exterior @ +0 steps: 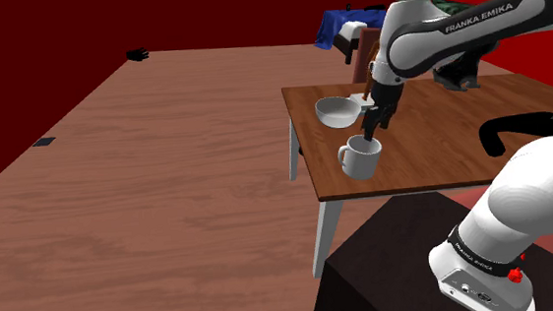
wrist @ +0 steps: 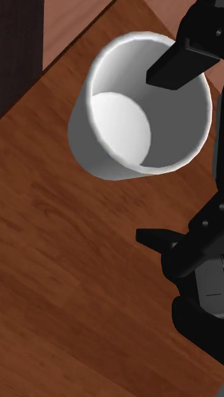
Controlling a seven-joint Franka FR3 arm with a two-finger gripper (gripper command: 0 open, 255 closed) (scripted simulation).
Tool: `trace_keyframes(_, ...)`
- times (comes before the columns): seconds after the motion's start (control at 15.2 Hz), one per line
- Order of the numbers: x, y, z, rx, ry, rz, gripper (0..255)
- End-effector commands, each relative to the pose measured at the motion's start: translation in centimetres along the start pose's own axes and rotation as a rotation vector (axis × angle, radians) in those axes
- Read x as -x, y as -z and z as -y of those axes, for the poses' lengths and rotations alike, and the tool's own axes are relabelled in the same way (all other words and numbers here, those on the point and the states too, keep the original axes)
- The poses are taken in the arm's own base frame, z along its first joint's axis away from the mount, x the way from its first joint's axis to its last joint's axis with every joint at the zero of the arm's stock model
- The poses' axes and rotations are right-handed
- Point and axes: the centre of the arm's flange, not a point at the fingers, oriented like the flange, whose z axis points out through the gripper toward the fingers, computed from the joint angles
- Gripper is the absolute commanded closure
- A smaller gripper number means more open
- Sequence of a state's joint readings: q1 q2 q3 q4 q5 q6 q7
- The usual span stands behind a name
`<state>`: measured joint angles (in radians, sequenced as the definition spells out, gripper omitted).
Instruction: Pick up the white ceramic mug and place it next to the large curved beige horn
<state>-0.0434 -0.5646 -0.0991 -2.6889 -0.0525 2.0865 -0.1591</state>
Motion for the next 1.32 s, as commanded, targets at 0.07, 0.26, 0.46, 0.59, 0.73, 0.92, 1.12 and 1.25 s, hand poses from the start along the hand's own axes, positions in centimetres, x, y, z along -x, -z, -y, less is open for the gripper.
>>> trace_keyframes(0.07, -0.6, -2.3, -0.3, 0.004, 0.002, -0.003, 0)
trace_keyframes(0.26, -0.6, -3.9, -0.3, 0.004, 0.002, -0.003, 0)
trace_keyframes(0.46, -0.6, -5.8, -0.3, 0.004, 0.002, -0.003, 0)
trace_keyframes(0.59, -0.6, -5.8, -0.3, 0.004, 0.002, -0.003, 0)
trace_keyframes(0.73, -0.6, -5.8, -0.3, 0.004, 0.002, -0.003, 0)
trace_keyframes(0.92, -0.6, -5.8, -0.3, 0.004, 0.002, -0.003, 0)
trace_keyframes(1.12, -0.6, -5.8, -0.3, 0.004, 0.002, -0.003, 255)
trace_keyframes(1.25, -0.6, -5.8, -0.3, 0.004, 0.002, -0.003, 255)
